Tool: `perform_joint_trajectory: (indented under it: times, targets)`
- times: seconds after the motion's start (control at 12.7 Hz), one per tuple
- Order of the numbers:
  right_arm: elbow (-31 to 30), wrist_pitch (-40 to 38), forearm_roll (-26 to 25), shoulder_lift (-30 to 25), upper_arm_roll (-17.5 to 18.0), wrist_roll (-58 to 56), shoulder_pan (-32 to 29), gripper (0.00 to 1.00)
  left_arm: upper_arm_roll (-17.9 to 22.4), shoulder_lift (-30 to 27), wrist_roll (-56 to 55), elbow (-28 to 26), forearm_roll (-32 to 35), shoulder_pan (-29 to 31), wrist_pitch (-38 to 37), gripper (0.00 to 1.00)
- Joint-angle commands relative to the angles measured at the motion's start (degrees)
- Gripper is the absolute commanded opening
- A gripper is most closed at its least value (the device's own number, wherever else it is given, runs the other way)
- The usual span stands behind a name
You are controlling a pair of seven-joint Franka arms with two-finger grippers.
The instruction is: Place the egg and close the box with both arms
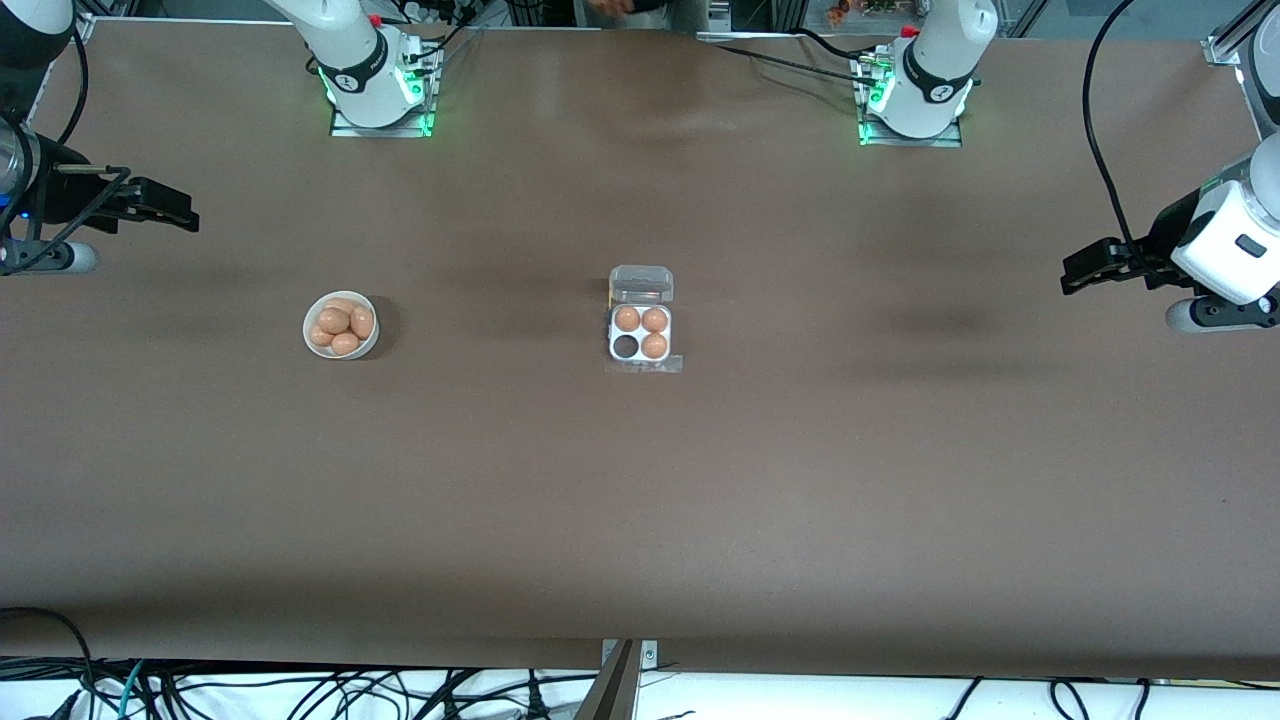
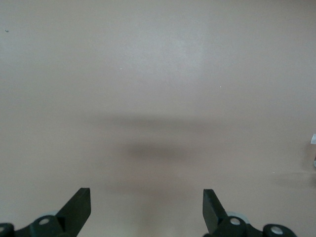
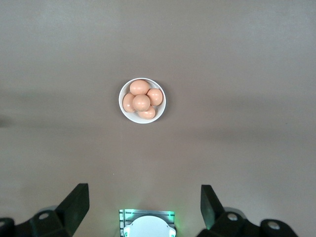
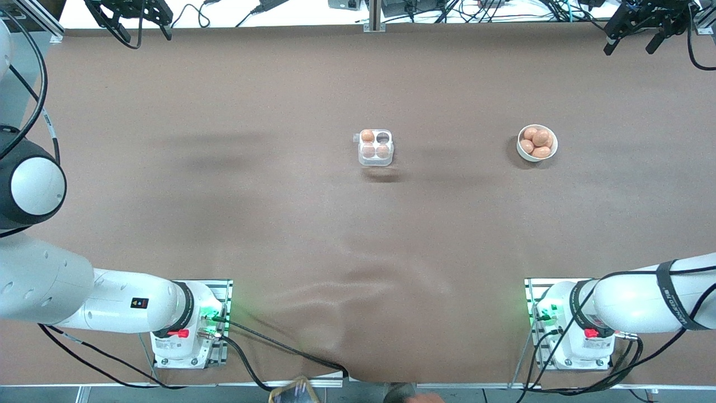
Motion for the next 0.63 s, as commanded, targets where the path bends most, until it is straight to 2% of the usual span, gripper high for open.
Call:
perform_joint_trajectory:
  times: [0.0,0.55]
  targets:
    - [0.53,-0.77,-0.14,-0.48,0.48,-0.04,-0.41,1.0,-0.19,0.38,0.91,1.07,0.24,0.33,-0.15,1.0]
    - [-0.16,1.07,-0.05,0.3,0.92,2.5,-0.14,1.0,-0.19,0.38,0.91,1.07,0.24,0.24,-0.15,1.0]
